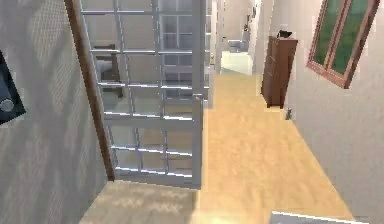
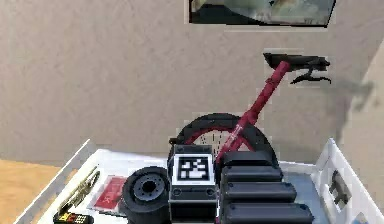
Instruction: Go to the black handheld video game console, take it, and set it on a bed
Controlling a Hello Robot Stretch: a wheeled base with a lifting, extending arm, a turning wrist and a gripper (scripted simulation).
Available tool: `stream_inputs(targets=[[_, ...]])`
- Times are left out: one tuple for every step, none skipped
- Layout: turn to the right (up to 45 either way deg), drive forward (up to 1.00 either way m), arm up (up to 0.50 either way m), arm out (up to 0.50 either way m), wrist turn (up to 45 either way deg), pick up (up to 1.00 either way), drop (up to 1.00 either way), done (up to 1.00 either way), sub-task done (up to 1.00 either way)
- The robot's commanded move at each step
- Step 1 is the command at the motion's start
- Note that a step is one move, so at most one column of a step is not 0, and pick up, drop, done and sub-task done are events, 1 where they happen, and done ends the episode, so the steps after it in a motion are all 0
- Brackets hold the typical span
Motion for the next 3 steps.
stream_inputs(targets=[[-30.0,0.0,0.0,0.0,0.0,0.0,0.0,0.0,0.0],[-45.0,0.0,0.0,0.0,0.0,0.0,0.0,0.0,0.0],[-45.0,0.0,0.0,0.0,0.0,0.0,0.0,0.0,0.0]])
